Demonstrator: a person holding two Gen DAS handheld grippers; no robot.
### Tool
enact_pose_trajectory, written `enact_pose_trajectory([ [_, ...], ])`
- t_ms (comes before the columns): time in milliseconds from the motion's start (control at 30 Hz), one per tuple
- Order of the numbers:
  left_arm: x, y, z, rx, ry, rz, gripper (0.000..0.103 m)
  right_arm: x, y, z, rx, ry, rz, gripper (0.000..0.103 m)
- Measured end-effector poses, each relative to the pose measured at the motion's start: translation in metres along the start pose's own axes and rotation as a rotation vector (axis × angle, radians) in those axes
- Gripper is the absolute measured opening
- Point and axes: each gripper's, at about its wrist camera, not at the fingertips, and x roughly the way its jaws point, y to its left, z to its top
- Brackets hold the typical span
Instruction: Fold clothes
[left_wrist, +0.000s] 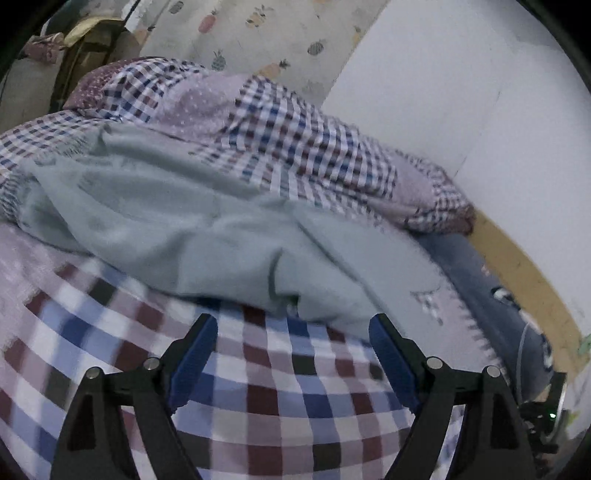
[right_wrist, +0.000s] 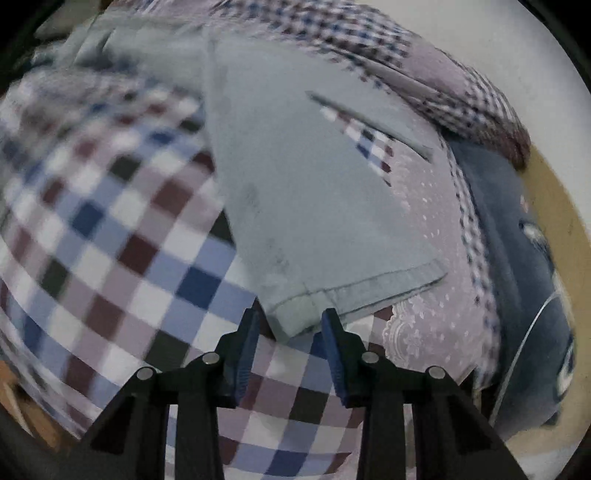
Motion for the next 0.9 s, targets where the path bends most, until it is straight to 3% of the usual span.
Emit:
enact_pose_trajectory([
  [100,0.015,-0.005,-0.009,0.011,0.022,-0.002,0.087,0.010,0.009,0.002,-0.066,-0.007,-0.058,0.037],
  [233,0.025,-0.004,-0.014,-0.049,0.043,-0.008,0.087,0.020,0.015,0.007,-0.142,-0.010,-0.119,0.036],
  [300,0.029,-0.004,-0.012,-0.069,0.032,-0.020,0.087,0.023,0.017,0.011,-0.181,0.000,-0.125,0.020],
  [367,0.032,-0.004,-0.010,-0.080,0.018,-0.022,0.087,0.020,0.012,0.018,-0.199,-0.003,-0.133,0.016],
  [500,0.039,-0.001,-0.009,-0.104,0.017,-0.018,0.087,0.004,-0.038,0.047,-0.116,-0.068,-0.133,0.014],
  [633,0.040,0.004,-0.007,-0.126,0.011,-0.022,0.087,-0.005,-0.099,0.091,-0.063,-0.129,-0.188,0.013],
  [900,0.040,0.010,-0.004,-0.142,0.000,-0.016,0.087,0.017,-0.208,0.207,0.007,-0.201,-0.259,0.012],
])
